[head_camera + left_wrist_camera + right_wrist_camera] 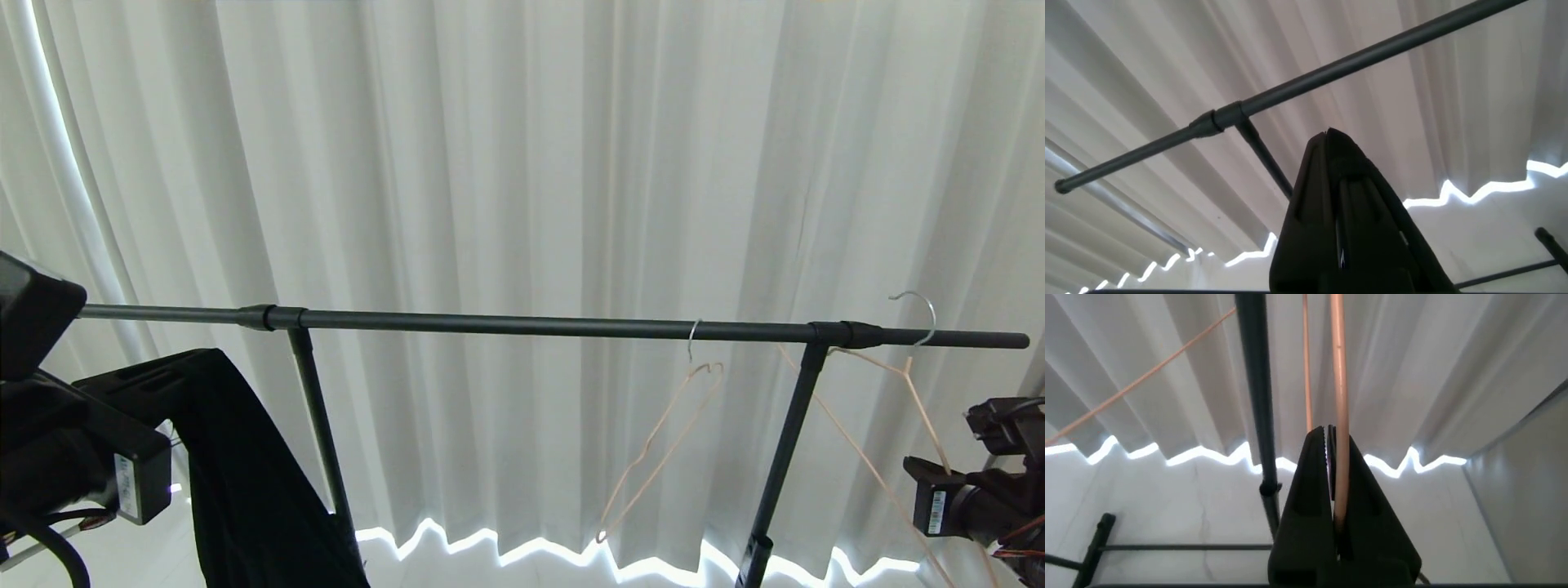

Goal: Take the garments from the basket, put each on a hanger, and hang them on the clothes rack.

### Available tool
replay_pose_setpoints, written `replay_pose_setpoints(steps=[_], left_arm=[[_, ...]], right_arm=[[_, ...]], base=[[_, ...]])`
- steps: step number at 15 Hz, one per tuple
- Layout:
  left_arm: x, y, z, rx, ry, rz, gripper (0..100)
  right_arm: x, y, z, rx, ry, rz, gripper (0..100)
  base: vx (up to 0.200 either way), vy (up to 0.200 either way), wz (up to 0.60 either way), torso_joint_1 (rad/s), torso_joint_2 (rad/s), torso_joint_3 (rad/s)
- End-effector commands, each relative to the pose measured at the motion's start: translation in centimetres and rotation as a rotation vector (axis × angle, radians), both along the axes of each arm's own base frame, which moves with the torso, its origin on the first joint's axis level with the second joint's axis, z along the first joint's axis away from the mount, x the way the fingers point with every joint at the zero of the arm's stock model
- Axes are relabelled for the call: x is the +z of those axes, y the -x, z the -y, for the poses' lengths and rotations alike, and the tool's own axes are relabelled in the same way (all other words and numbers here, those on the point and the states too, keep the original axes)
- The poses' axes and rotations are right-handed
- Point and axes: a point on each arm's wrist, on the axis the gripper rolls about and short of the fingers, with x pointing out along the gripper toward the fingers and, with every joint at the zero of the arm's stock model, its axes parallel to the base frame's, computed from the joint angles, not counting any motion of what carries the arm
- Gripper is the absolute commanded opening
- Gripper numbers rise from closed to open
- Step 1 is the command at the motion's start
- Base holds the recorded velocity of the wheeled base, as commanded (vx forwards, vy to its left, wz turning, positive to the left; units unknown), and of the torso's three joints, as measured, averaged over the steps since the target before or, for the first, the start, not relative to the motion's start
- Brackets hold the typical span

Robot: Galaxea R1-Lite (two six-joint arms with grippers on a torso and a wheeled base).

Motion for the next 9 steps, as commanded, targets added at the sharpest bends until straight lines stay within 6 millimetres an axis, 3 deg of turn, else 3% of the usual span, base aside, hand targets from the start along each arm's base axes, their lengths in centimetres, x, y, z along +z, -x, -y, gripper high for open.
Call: replay_pose_setpoints(steps=[1, 9], left_arm=[[0.08, 0.00, -0.01, 0.001, 0.002, 0.004, 0], [-0.12, -0.15, 0.08, 0.000, 0.001, -0.008, 0]], right_arm=[[-0.04, 0.01, -0.02, 0.001, 0.000, -0.003, 0], [-0.12, -0.03, -0.02, 0.004, -0.001, -0.008, 0]], base=[[-0.200, 0.000, 0.00, -0.017, 0.00, 0.002], [-0.200, 0.000, 0.00, -0.002, 0.00, 0.004]])
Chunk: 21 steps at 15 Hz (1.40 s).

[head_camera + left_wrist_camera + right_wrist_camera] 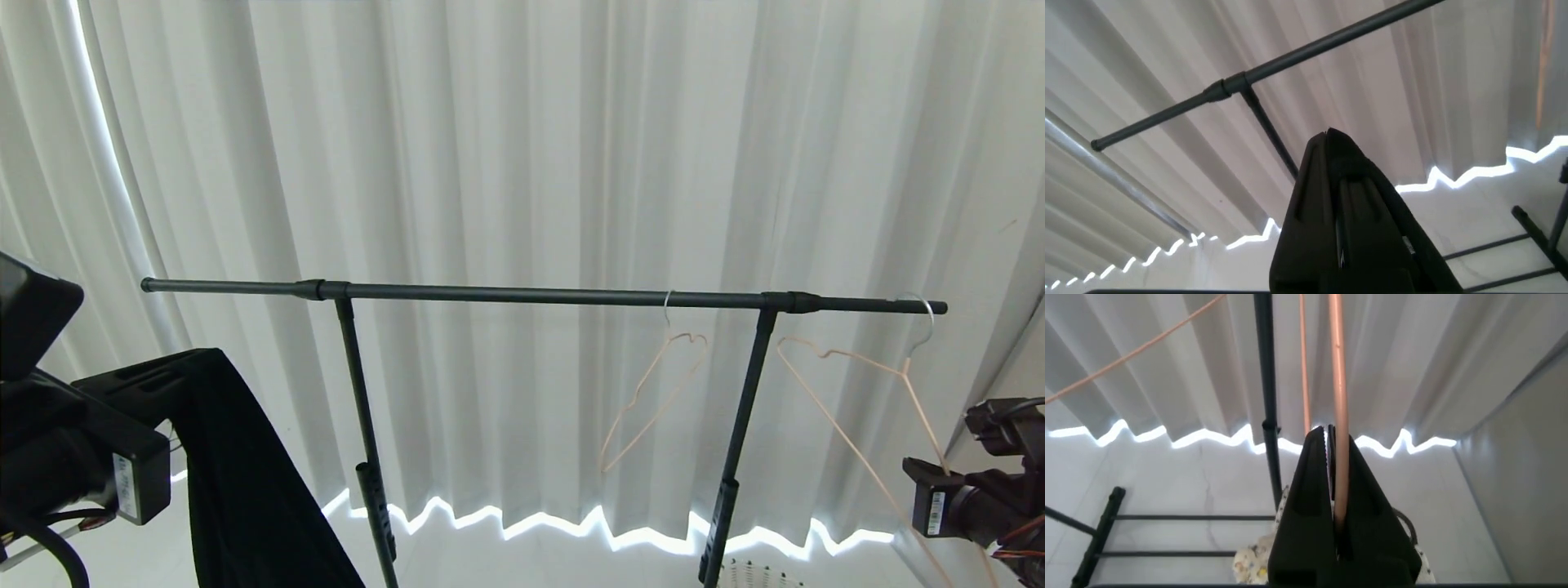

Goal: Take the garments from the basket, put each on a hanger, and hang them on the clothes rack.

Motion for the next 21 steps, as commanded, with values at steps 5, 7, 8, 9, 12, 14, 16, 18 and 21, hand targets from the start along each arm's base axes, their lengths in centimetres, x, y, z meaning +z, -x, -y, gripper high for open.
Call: replay_pose_setpoints(steps=[5, 7, 8, 9, 12, 14, 16, 18, 21], left_arm=[[-0.4, -0.3, 0.1, 0.001, -0.009, -0.019, 0], [-0.4, -0.3, 0.1, 0.001, -0.009, -0.019, 0], [-0.4, -0.3, 0.1, 0.001, -0.010, -0.018, 0], [-0.4, -0.3, 0.1, 0.001, -0.009, -0.019, 0], [-0.5, -0.3, 0.2, -0.002, -0.011, -0.023, 0], [-0.5, -0.2, 0.2, -0.004, -0.011, -0.021, 0], [-0.5, -0.2, 0.2, -0.004, -0.012, -0.023, 0], [-0.8, -0.3, 0.2, -0.004, -0.018, -0.032, 0], [-0.9, -0.3, 0.2, -0.003, -0.023, -0.037, 0]], right_arm=[[0.0, 0.0, 0.0, 0.003, -0.001, -0.002, 0], [0.0, 0.0, 0.0, 0.003, -0.001, 0.001, 0], [0.2, 0.1, -0.1, 0.008, -0.002, 0.010, 0], [0.5, 0.2, -0.1, 0.013, -0.002, 0.027, 0], [1.5, 0.8, -0.5, 0.057, -0.008, 0.088, 0], [2.2, 1.3, -0.8, 0.108, 0.004, 0.129, 0], [2.8, 1.7, -1.3, 0.163, 0.011, 0.164, 0], [3.1, 2.1, -2.1, 0.217, 0.018, 0.188, 0], [3.6, 2.4, -3.3, 0.290, 0.010, 0.209, 0]], base=[[-0.200, 0.000, 0.00, 0.002, 0.00, 0.002], [-0.200, 0.000, 0.00, 0.007, 0.00, 0.000], [0.000, 0.000, 0.00, 0.000, 0.00, 0.000], [0.000, 0.000, 0.00, 0.000, 0.00, 0.000], [0.000, 0.000, 0.00, 0.000, 0.00, 0.000], [0.000, 0.000, 0.00, 0.000, 0.00, 0.000], [0.000, 0.000, 0.00, 0.000, 0.00, 0.000], [0.000, 0.000, 0.00, 0.000, 0.00, 0.000], [0.000, 0.000, 0.00, 0.000, 0.00, 0.000]])
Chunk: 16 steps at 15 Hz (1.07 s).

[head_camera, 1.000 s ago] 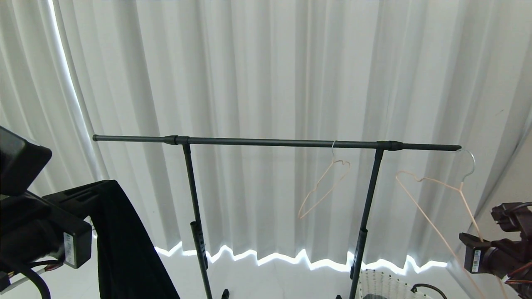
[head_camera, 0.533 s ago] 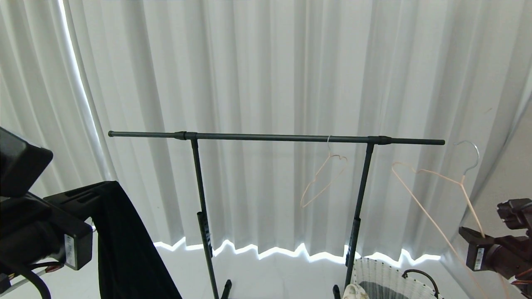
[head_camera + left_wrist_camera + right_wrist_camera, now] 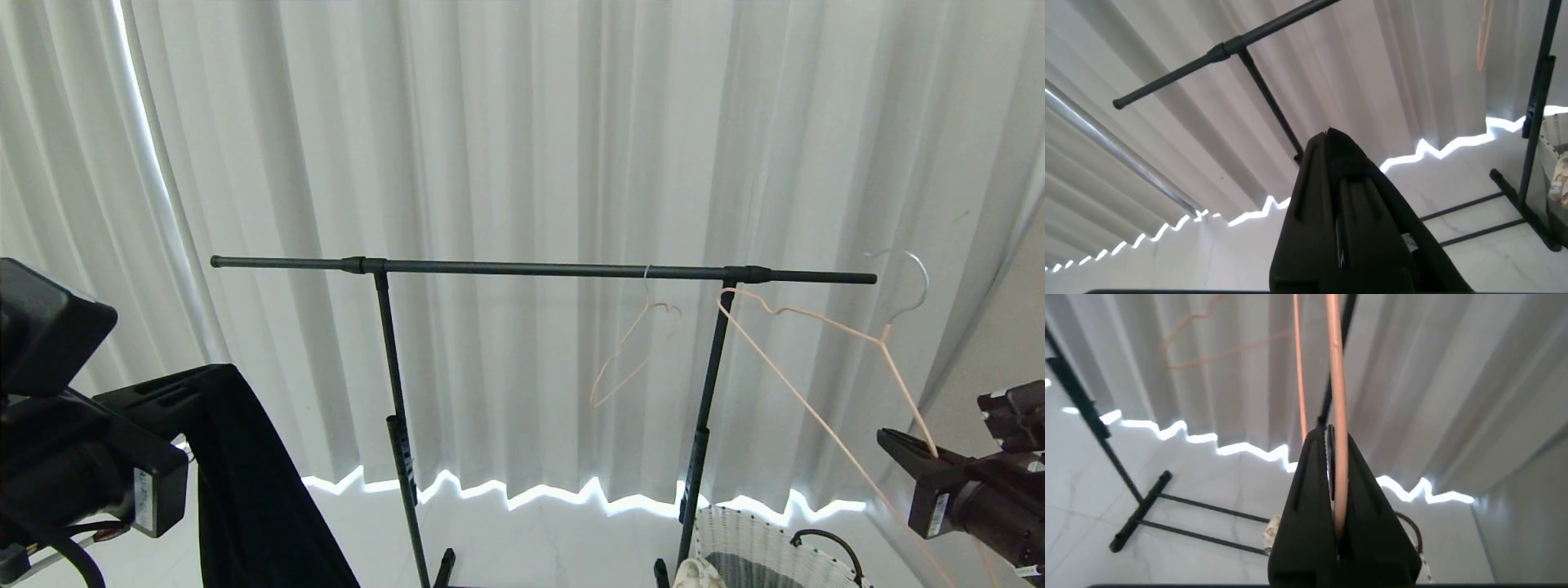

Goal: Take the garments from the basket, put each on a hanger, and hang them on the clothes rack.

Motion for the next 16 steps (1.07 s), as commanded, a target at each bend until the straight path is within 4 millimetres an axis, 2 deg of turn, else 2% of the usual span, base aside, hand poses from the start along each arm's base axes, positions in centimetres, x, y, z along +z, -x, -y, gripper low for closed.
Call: replay_pose_setpoints(steps=[1, 4, 6, 9, 11, 14, 16], left_arm=[[-0.1, -0.1, 0.0, 0.001, -0.003, -0.005, 0], [-0.7, -1.2, 0.2, 0.033, -0.020, -0.047, 0], [-1.0, -1.9, 0.6, 0.036, -0.015, -0.077, 0], [-1.3, -3.4, 1.3, 0.064, 0.038, -0.126, 0], [-1.5, -5.2, 2.3, 0.089, 0.086, -0.172, 0], [-3.2, -7.8, 3.7, 0.129, 0.113, -0.267, 0], [-4.1, -9.5, 5.4, 0.149, 0.184, -0.327, 0]], right_arm=[[0.6, 0.1, -0.7, 0.044, -0.007, 0.026, 0], [2.7, -0.9, -1.3, 0.066, 0.021, -0.021, 0], [4.5, -0.5, -1.4, 0.106, 0.033, -0.108, 0], [6.0, 2.4, -1.7, 0.264, 0.042, -0.250, 0], [6.2, 4.5, -2.3, 0.383, 0.011, -0.287, 0], [6.7, 6.7, -4.0, 0.553, -0.098, -0.330, 0], [6.6, 7.7, -5.1, 0.653, -0.117, -0.370, 0]], base=[[0.000, 0.000, 0.00, 0.000, 0.00, 0.000], [0.000, 0.000, 0.00, 0.000, 0.00, 0.000], [0.000, 0.000, 0.00, 0.000, 0.00, 0.000], [0.000, 0.000, 0.00, 0.000, 0.00, 0.000], [0.000, 0.000, 0.00, 0.000, 0.00, 0.000], [0.000, 0.000, 0.00, 0.000, 0.00, 0.000], [0.000, 0.000, 0.00, 0.000, 0.00, 0.000]])
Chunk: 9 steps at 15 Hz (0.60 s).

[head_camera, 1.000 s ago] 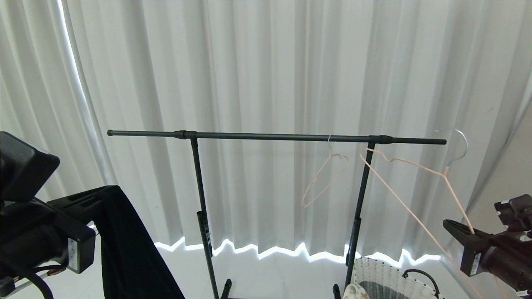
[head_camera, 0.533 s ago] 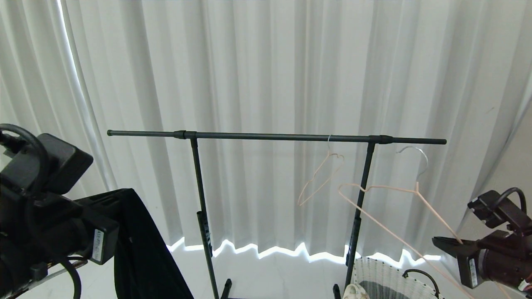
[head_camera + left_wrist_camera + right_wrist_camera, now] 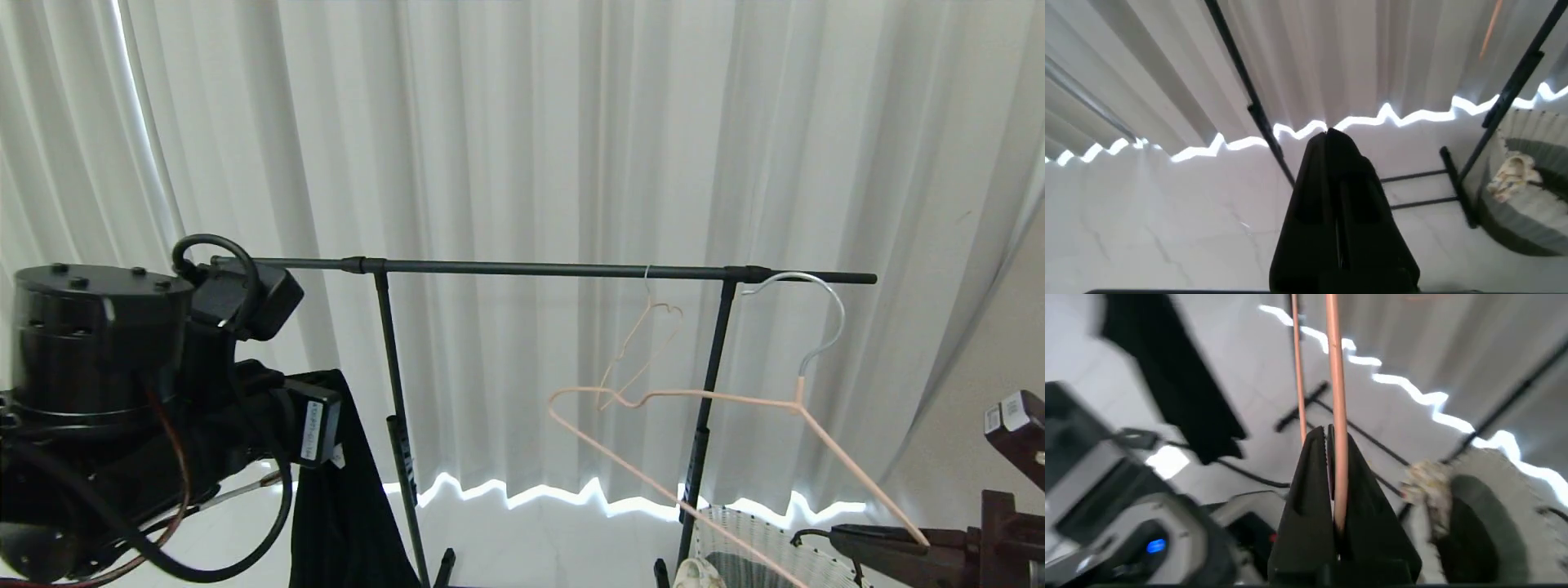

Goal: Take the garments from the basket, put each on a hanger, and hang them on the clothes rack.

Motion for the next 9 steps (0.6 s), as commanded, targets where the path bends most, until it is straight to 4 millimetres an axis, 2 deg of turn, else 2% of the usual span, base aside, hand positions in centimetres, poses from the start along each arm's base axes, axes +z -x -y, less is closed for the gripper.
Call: replay_pose_setpoints(steps=[1, 4, 9], left_arm=[[-1.4, -2.8, 2.9, 0.020, 0.053, -0.076, 0], [-1.8, -5.3, 6.4, 0.125, 0.117, -0.064, 0], [-1.6, -6.0, 7.7, 0.110, 0.134, -0.056, 0]], right_arm=[[0.2, 1.4, -1.0, 0.108, -0.043, -0.032, 0], [0.1, 1.0, -2.1, 0.136, -0.055, -0.050, 0], [0.0, -0.5, -3.9, 0.139, -0.073, -0.031, 0]], base=[[0.000, 0.000, 0.00, 0.000, 0.00, 0.000], [0.000, 0.000, 0.00, 0.000, 0.00, 0.000], [0.000, 0.000, 0.00, 0.000, 0.00, 0.000]])
